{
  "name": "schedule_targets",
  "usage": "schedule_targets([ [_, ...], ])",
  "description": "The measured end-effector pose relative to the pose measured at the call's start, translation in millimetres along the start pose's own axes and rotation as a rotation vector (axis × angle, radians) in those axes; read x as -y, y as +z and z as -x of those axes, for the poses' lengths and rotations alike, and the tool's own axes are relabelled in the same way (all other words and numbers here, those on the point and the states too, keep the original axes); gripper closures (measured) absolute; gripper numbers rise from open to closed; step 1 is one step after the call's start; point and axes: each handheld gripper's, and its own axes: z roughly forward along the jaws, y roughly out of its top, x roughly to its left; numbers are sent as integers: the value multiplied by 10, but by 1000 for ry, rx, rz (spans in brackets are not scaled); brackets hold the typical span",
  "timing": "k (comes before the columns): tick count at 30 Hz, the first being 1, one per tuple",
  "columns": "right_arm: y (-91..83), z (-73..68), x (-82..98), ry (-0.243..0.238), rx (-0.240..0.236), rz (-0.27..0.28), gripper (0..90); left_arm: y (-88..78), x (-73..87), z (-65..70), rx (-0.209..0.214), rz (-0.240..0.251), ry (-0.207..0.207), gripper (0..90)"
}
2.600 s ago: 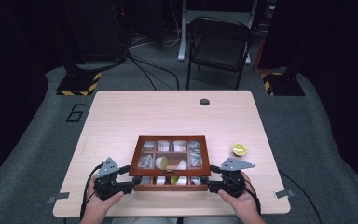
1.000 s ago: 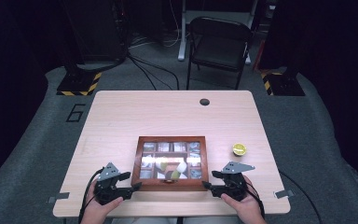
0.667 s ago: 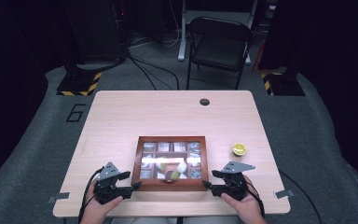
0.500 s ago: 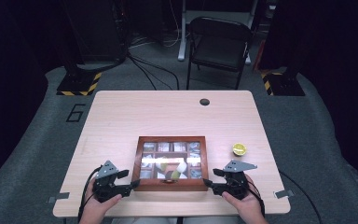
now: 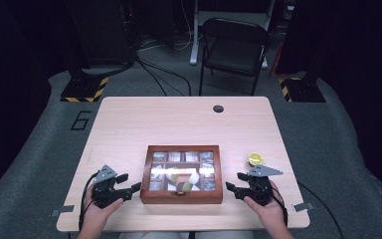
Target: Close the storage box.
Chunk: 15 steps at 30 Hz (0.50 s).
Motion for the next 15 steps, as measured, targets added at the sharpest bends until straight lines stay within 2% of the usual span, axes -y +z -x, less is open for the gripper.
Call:
schedule_targets([
  [8, 133, 137, 26, 16, 47, -77, 342, 41, -5, -130, -28, -8, -14, 319],
  [15, 165, 174, 37, 39, 54, -99, 323, 86, 1, -244, -38, -29, -36, 319],
])
